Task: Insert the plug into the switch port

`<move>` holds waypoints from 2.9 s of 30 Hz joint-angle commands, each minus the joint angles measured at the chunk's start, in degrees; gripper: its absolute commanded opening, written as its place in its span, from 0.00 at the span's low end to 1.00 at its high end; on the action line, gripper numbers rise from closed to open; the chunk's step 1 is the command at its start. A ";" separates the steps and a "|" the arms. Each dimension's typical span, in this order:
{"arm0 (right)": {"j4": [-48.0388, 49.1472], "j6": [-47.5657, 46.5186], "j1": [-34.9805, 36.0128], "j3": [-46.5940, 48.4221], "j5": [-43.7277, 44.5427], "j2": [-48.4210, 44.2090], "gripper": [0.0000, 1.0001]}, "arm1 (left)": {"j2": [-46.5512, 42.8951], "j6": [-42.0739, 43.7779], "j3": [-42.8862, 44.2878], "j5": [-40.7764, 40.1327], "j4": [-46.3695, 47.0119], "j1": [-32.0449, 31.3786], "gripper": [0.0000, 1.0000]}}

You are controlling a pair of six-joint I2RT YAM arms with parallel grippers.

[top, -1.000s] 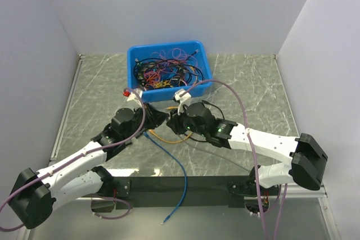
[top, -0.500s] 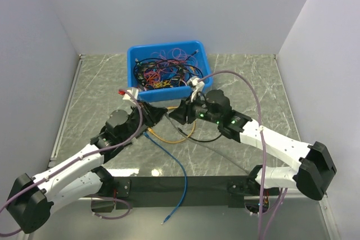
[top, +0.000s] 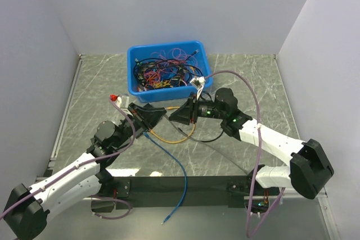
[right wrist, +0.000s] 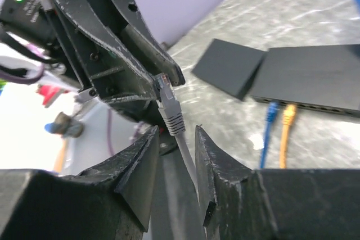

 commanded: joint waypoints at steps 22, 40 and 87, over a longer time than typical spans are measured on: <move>14.97 8.56 -0.53 -1.21 -7.83 5.70 0.23 | -0.57 0.15 -0.32 3.07 7.01 0.31 0.01; 13.84 6.98 -0.62 -2.35 -6.34 4.65 0.00 | -1.45 0.59 -0.50 0.17 1.92 0.31 0.15; -33.98 -18.42 20.04 20.40 50.88 23.62 0.00 | 22.27 -7.67 4.68 -12.05 -15.23 25.27 0.64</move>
